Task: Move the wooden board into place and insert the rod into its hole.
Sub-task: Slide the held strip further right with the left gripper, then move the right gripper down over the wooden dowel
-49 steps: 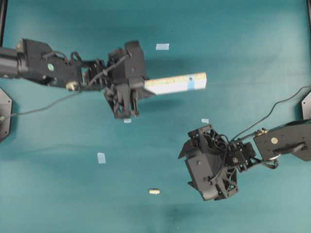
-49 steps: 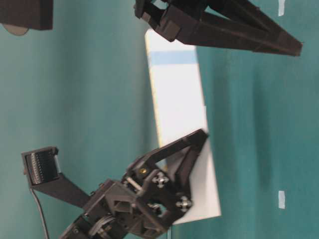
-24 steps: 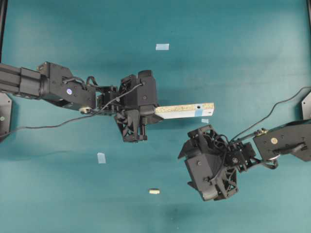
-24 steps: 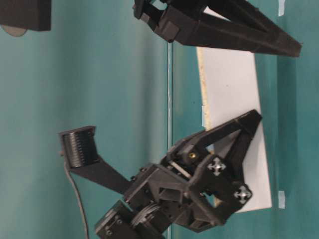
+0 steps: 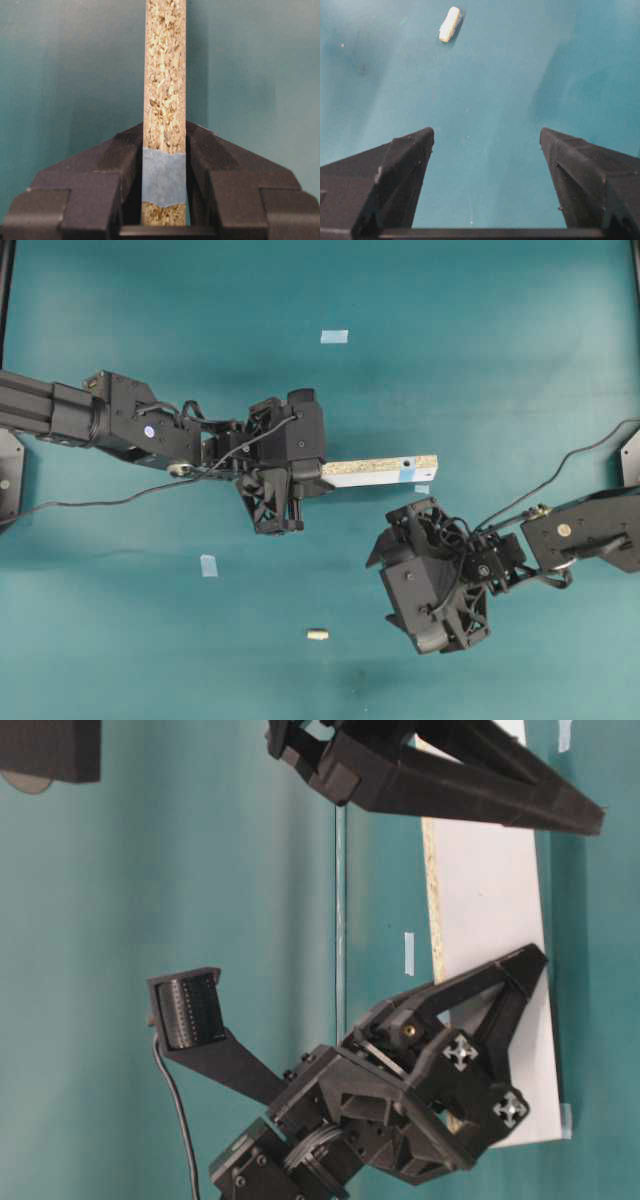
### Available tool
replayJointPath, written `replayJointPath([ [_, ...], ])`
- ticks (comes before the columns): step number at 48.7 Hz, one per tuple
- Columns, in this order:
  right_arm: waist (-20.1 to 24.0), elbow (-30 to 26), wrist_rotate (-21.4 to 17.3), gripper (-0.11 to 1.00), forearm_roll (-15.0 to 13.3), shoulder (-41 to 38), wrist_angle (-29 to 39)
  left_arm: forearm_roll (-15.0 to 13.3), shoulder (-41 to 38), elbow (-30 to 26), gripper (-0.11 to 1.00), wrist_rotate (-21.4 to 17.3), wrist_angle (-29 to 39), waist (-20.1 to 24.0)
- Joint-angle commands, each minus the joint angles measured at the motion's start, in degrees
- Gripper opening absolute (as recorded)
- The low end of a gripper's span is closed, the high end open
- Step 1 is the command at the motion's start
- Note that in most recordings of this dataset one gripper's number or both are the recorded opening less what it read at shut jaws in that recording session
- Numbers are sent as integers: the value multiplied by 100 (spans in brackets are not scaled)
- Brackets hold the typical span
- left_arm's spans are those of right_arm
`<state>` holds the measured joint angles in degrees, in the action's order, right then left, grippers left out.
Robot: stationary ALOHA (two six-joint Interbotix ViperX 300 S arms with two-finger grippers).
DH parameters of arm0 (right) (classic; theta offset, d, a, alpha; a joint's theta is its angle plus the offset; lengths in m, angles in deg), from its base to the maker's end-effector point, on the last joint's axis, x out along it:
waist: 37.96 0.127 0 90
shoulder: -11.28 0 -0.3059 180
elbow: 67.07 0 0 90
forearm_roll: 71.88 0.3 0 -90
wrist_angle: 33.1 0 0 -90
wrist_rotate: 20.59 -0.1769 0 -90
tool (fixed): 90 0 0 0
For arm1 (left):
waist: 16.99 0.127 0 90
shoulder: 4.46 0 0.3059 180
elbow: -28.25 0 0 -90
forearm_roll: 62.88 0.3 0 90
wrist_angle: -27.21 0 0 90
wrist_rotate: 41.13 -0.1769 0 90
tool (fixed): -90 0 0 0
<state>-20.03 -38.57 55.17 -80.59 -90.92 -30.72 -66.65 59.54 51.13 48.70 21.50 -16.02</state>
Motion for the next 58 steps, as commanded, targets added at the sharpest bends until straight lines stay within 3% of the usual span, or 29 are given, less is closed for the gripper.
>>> replayJointPath([
  [1, 26, -114, -9, 91, 0, 141, -18, -9, 97, -158, 21, 53, -26, 0],
  [14, 26, -105, -9, 91, -9, 149, -18, -9, 97, -246, 22, 26, 281, -9],
  [21, 18, -105, -9, 91, 0, 149, -18, -9, 123, -255, 58, 9, 308, -9],
  [26, 26, -114, -9, 91, 0, 141, -18, -9, 149, -264, 53, 18, 316, -9],
  [40, 26, -325, -141, 91, 62, 132, 220, -9, 264, -229, 52, 9, 352, -9],
  [51, 26, -1230, -747, 91, 62, -176, 1239, 9, 255, -202, 52, -35, 352, 0],
  [58, 79, -1942, -923, 91, 62, -624, 1995, 0, 264, -193, 52, -35, 352, 0],
])
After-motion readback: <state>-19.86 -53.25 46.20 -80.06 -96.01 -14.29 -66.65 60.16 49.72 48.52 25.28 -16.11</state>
